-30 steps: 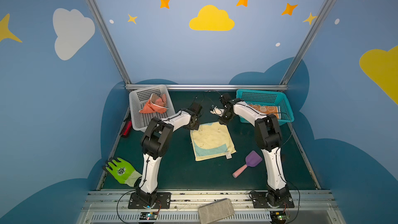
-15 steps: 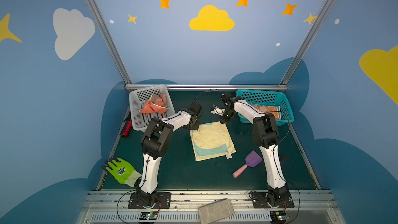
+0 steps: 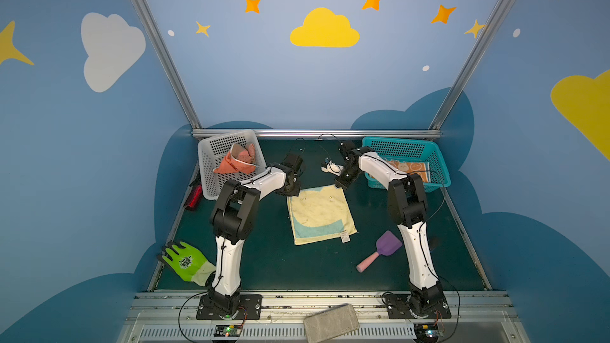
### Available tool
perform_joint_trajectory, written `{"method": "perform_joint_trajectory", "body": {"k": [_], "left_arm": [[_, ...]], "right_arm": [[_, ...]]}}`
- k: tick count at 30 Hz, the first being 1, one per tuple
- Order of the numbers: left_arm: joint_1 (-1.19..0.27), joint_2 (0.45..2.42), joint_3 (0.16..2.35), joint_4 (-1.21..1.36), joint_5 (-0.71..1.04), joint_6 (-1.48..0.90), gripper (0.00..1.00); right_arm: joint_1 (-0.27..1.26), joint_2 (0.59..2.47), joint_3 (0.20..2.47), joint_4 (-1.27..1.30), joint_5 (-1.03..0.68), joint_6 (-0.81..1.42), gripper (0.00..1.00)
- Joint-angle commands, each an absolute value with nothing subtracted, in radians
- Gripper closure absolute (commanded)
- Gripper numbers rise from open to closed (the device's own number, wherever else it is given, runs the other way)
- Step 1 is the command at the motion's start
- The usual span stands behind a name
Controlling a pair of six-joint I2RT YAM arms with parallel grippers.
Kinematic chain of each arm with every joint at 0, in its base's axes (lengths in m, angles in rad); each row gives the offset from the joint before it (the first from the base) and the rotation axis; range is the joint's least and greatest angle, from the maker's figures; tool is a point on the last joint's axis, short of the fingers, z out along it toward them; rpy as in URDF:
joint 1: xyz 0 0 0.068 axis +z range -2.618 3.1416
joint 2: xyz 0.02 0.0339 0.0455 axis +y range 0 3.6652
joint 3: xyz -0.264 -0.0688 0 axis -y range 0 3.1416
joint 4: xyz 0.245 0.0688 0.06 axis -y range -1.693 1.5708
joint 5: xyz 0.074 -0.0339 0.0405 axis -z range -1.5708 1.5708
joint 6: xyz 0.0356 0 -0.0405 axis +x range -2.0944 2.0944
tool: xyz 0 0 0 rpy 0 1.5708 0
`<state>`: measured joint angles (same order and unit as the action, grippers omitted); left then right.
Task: Fold and stack the towels
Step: 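Fold the far edge toward the robot with both grippers, then open them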
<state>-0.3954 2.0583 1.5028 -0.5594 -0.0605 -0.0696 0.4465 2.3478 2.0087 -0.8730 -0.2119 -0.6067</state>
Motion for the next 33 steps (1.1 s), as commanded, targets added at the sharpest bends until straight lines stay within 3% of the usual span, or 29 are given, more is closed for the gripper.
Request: {"method": "perform_joint_trajectory", "body": {"k": [1, 7, 14, 33], "left_arm": [[-0.371, 1.996, 1.546, -0.581, -0.073, -0.026, 0.96], [-0.37, 1.944, 1.508, -0.533, -0.066, 0.005, 0.96], [-0.384, 1.824, 1.343, -0.444, -0.042, -0.007, 0.96], [-0.562, 1.539, 1.035, -0.429, -0.14, -0.13, 0.96]], "right_arm": [[0.441, 2.262, 2.037, -0.813, -0.273, -0.568, 1.0], [0.441, 2.235, 2.006, -0.785, -0.303, -0.569, 1.0], [0.442, 2.11, 1.81, -0.702, -0.35, -0.578, 1.0], [0.457, 1.809, 1.378, -0.681, -0.311, -0.425, 1.0]]}}
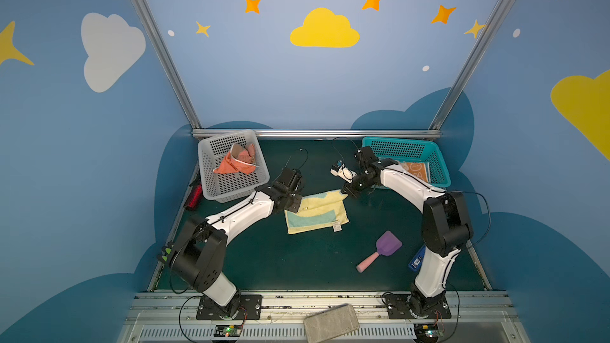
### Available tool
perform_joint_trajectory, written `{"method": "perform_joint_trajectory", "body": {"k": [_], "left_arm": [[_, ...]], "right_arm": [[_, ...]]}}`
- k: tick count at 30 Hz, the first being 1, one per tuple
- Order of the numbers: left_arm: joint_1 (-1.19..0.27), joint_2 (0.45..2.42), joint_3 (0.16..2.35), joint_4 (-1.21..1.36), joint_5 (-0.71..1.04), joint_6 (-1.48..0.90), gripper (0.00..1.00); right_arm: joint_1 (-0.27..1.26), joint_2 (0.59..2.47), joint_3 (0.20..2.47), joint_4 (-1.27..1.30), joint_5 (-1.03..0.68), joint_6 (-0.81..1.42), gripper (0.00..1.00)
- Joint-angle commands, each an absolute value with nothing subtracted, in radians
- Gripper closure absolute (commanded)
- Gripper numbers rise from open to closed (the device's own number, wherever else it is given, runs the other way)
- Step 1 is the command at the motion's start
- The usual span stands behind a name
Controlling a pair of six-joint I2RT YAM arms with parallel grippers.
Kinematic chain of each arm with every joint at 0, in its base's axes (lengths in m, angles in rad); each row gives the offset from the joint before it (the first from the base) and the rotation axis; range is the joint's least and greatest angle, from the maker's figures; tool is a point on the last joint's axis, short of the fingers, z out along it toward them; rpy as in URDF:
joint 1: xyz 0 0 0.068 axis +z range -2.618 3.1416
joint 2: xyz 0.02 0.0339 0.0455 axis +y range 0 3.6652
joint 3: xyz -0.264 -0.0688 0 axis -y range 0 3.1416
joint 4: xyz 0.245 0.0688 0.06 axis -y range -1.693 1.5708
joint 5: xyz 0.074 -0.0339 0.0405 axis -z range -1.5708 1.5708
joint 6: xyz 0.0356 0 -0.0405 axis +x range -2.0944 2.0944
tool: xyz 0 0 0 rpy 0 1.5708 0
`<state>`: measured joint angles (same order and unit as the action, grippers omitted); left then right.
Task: Fold and stack the towels
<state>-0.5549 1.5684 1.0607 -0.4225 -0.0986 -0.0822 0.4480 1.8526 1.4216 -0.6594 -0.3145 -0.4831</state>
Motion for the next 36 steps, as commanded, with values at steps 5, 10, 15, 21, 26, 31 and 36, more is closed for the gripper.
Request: {"method": "perform_joint_trajectory", "body": {"k": [5, 10, 15, 21, 26, 31, 36], "left_arm": [[-0.589, 1.495, 0.979, -0.442, -0.15, -0.18, 0.96], [-0.638, 1.489, 0.915, -0.42, -0.142, -0.245, 0.96], [-0.68, 1.512, 0.873, -0.386, -0.151, -0.29, 0.96], [-0.724, 1.553, 0.857, -0.4, -0.202, -0.307, 0.93], [-0.741, 1.518, 0.826, -0.415, -0.207, -0.324, 0.76], [-0.767, 1.402, 0.786, -0.424, -0.237, -0.328, 0.41], [-0.767, 1.286, 0.77, -0.393, -0.263, -0.339, 0.28]], "right_arm": [[0.475, 1.758, 1.273, -0.683, -0.323, -0.355, 1.0], [0.497, 1.733, 1.218, -0.696, -0.302, -0.314, 1.0], [0.52, 1.765, 1.223, -0.756, -0.272, -0.269, 1.0], [0.532, 1.797, 1.218, -0.803, -0.251, -0.225, 0.96], [0.533, 1.723, 1.182, -0.793, -0.265, -0.2, 0.64], [0.532, 1.597, 1.148, -0.751, -0.135, -0.119, 0.54], [0.514, 1.502, 1.139, -0.661, -0.187, 0.025, 0.4]]}}
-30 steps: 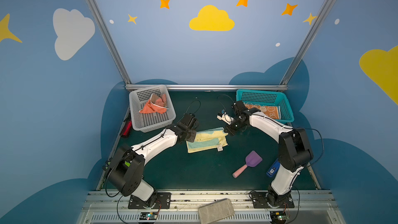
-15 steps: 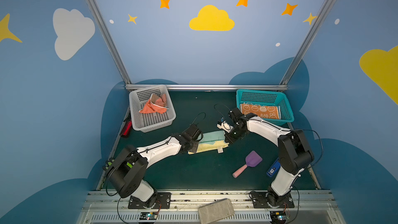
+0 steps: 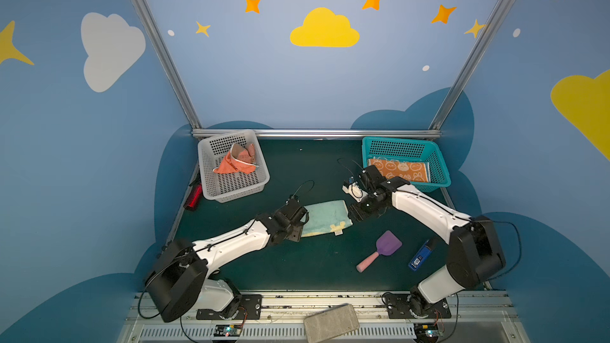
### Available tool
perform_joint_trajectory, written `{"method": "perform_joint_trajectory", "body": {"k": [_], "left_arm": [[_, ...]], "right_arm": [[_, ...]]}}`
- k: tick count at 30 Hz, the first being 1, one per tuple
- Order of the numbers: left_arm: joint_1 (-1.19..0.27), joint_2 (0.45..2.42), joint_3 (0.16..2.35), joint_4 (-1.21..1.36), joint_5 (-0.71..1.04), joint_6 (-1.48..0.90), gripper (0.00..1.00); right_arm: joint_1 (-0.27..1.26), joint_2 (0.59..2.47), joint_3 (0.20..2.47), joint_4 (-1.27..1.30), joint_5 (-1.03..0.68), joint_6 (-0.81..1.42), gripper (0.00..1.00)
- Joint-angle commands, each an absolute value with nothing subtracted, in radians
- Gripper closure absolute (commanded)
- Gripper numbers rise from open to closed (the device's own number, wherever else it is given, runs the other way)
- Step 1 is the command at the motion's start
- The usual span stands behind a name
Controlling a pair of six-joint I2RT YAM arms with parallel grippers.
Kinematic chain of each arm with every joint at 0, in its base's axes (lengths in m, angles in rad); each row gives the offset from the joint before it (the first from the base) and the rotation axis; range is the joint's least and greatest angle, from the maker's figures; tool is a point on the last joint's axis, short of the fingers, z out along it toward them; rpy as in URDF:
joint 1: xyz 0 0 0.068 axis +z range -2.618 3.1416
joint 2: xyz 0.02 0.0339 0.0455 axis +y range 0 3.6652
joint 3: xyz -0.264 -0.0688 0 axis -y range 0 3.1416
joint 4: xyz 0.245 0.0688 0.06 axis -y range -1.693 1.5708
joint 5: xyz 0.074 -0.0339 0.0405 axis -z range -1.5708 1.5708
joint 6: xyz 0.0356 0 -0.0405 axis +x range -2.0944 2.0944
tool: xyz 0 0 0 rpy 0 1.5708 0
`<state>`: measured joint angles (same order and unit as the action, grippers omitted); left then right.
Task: Fold and stack the towels
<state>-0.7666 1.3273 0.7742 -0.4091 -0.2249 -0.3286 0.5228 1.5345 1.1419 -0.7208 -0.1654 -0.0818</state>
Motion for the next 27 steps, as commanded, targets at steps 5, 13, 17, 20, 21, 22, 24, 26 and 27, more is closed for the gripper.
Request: {"method": "perform_joint_trajectory", "body": {"k": [5, 13, 17, 20, 21, 22, 24, 26, 27], "left_arm": [[-0.762, 1.322, 0.8, -0.316, -0.239, -0.347, 0.27], [-0.748, 1.507, 0.781, -0.179, -0.13, -0.397, 0.37], [-0.738, 1.554, 0.757, -0.139, -0.103, -0.403, 0.39], [-0.721, 1.573, 0.726, -0.115, -0.086, -0.402, 0.39], [-0.717, 1.577, 0.718, -0.111, -0.083, -0.403, 0.4], [-0.711, 1.583, 0.71, -0.108, -0.079, -0.403, 0.4], [-0.706, 1.589, 0.697, -0.103, -0.074, -0.403, 0.4], [-0.703, 1.594, 0.683, -0.094, -0.07, -0.405, 0.4], [-0.7, 1.598, 0.68, -0.088, -0.068, -0.406, 0.4]], "right_arm": [[0.505, 1.574, 1.174, -0.64, -0.265, 0.119, 0.4], [0.455, 1.745, 1.176, -0.617, -0.344, 0.222, 0.45], [0.437, 1.787, 1.141, -0.552, -0.379, 0.25, 0.43], [0.433, 1.832, 1.126, -0.515, -0.421, 0.264, 0.43], [0.434, 1.845, 1.123, -0.507, -0.43, 0.27, 0.43], [0.436, 1.861, 1.119, -0.496, -0.439, 0.274, 0.43], [0.442, 1.881, 1.11, -0.473, -0.456, 0.284, 0.46], [0.451, 1.898, 1.1, -0.448, -0.473, 0.3, 0.49], [0.456, 1.905, 1.097, -0.434, -0.481, 0.305, 0.5]]}}
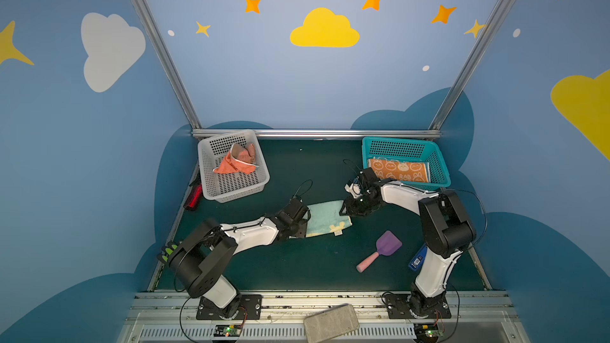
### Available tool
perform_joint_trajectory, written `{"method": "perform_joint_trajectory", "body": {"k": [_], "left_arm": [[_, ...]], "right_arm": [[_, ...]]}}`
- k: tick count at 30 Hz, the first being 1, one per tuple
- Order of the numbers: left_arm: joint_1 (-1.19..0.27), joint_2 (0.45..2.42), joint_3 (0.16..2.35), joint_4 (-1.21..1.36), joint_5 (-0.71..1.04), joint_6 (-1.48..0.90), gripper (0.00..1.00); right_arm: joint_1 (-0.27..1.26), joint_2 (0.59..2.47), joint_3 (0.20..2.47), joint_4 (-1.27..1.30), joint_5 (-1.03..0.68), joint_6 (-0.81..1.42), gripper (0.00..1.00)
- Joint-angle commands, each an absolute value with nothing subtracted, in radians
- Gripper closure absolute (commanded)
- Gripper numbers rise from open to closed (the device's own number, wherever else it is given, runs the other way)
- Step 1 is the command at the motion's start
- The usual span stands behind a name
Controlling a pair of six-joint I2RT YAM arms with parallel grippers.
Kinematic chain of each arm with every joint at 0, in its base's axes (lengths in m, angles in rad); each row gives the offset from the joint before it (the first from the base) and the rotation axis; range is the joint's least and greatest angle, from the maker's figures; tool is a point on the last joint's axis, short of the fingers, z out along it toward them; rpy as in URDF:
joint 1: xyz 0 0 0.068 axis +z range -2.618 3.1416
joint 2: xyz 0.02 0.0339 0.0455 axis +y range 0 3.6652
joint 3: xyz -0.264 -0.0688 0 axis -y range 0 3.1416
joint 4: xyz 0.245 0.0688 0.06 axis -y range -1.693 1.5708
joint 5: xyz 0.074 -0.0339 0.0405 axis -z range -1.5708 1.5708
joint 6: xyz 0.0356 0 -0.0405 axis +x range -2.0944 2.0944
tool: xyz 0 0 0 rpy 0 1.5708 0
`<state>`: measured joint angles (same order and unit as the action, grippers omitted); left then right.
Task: Fold and stack the towels
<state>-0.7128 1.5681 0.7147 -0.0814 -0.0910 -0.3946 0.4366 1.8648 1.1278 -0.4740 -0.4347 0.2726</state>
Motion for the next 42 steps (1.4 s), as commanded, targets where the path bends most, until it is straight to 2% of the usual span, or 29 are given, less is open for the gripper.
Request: {"method": "perform_joint_trajectory", "body": {"k": [1, 6, 9, 11, 14, 15, 18, 19, 28, 35, 42], "left_arm": [[-0.697, 1.601, 0.677, -0.083, -0.063, -0.406, 0.4], [-0.697, 1.628, 0.684, -0.077, -0.055, -0.404, 0.4], [-0.692, 1.636, 0.683, -0.069, -0.042, -0.405, 0.4], [-0.688, 1.634, 0.677, -0.057, -0.029, -0.407, 0.4], [-0.677, 1.622, 0.669, -0.04, -0.013, -0.407, 0.38], [-0.671, 1.613, 0.665, -0.031, -0.007, -0.407, 0.32], [-0.666, 1.579, 0.653, -0.007, -0.005, -0.398, 0.04], [-0.665, 1.565, 0.65, 0.0, -0.005, -0.393, 0.0], [-0.654, 1.451, 0.605, 0.07, -0.012, -0.387, 0.0], [-0.653, 1.373, 0.581, 0.073, 0.017, -0.34, 0.0], [-0.653, 1.345, 0.584, 0.042, -0.008, -0.325, 0.0]], "right_arm": [[0.463, 1.914, 1.095, -0.421, -0.488, 0.311, 0.52], [0.494, 1.97, 1.106, -0.367, -0.528, 0.339, 0.62], [0.505, 1.992, 1.123, -0.348, -0.544, 0.339, 0.75], [0.507, 1.992, 1.143, -0.352, -0.554, 0.328, 0.92], [0.508, 1.97, 1.193, -0.388, -0.535, 0.301, 1.0], [0.508, 1.959, 1.218, -0.408, -0.523, 0.288, 1.0], [0.506, 1.944, 1.32, -0.493, -0.475, 0.243, 1.0], [0.503, 1.945, 1.366, -0.534, -0.457, 0.227, 1.0], [0.436, 2.022, 1.807, -0.85, -0.284, 0.075, 1.0], [0.322, 2.126, 2.133, -1.04, -0.185, -0.014, 1.0], [0.181, 2.154, 2.206, -1.046, -0.228, -0.057, 1.0]]}}
